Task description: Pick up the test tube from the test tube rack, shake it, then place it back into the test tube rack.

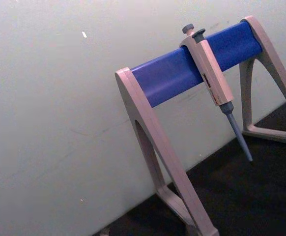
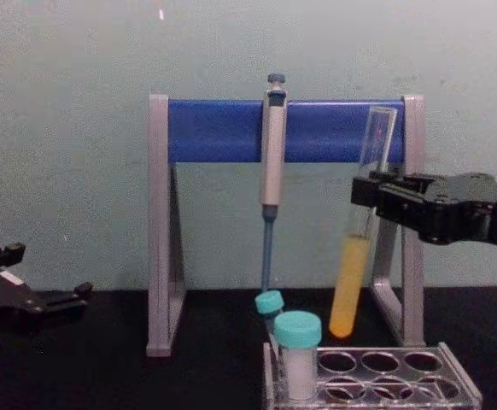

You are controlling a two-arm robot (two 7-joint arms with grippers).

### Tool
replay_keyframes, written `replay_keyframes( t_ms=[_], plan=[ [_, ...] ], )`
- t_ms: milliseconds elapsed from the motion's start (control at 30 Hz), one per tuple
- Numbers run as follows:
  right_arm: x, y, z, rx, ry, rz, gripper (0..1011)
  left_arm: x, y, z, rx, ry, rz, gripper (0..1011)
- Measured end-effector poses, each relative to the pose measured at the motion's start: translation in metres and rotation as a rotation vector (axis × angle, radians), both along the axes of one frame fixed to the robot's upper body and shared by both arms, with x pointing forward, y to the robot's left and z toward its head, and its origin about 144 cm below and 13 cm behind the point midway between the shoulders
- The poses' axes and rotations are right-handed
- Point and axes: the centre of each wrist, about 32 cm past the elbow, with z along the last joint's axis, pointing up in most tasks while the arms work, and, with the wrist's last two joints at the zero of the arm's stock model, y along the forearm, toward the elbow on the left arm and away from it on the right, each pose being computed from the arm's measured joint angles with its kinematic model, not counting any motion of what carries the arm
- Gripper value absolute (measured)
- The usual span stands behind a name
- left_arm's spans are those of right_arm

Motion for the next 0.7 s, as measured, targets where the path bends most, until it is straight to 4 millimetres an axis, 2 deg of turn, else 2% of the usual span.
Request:
replay_keyframes(
  t_ms=[700],
  plan=[
    [0.002, -0.012, 0.001, -0.049, -0.02, -0.11, 229, 0.0, 0.0, 0.0, 0.0, 0.0, 0.0, 1002]
  ],
)
